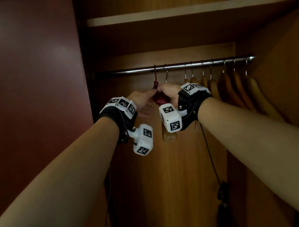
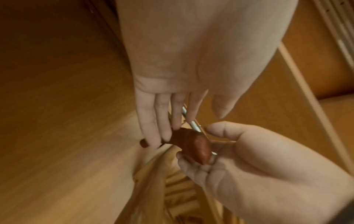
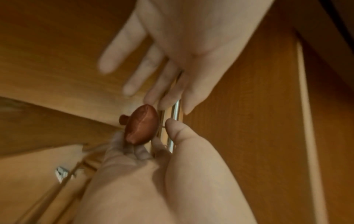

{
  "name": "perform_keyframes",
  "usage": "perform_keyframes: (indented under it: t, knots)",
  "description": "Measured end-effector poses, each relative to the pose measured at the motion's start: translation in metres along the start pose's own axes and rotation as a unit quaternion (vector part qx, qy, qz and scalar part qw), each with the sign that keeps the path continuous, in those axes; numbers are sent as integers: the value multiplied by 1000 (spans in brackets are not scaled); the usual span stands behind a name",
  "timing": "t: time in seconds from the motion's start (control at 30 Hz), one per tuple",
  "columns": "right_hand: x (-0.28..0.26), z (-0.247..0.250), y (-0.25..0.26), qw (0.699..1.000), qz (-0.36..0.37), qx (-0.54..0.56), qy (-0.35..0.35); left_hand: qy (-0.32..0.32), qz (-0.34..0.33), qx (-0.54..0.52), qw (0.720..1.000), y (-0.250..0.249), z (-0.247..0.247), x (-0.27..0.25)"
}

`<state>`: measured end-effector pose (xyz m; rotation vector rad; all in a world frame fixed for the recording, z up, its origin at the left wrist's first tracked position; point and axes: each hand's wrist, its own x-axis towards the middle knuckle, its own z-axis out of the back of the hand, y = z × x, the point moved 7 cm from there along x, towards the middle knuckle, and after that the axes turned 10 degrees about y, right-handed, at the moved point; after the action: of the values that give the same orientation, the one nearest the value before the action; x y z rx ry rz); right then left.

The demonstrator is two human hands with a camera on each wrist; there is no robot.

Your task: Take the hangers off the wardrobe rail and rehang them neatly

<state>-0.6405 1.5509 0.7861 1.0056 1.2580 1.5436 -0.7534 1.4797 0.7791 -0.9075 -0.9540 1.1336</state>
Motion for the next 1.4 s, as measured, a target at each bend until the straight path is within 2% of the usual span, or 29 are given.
perform_keyframes:
  t: [0.13,0.23,0.37,0.53,0.8,0.93,1.1,1.27,1.4]
  knots:
    - [-19,-9,0,999,32,-1,7,-15,-45,-1,999,-9,9,-19]
    - [-39,-12,-7,999,29,-15,-32,-16,-80,13,997,-8,15,-34]
    - [-94,-19,-28,992,0,-79,-100,-12,-102,-15,995,4,14,-56]
    - [-158,-28,-56,982,-40,-54,-175,85,-89,-46,991,11,-15,-88]
    - [-283,-15,-46,958,-67,-77,-267,216,-96,-54,970,-6,-92,-148]
    - [-358,5,-43,948,-61,-106,-292,262,-103,-53,958,-24,-138,-192]
    - [-478,31,-57,932,-82,-83,-342,317,-110,-53,941,-48,-205,-269]
    - [-625,42,-77,893,-149,-80,-417,399,-101,-60,909,-66,-293,-376]
    - [-742,41,-91,869,-182,-84,-451,468,-97,-45,877,-77,-360,-470]
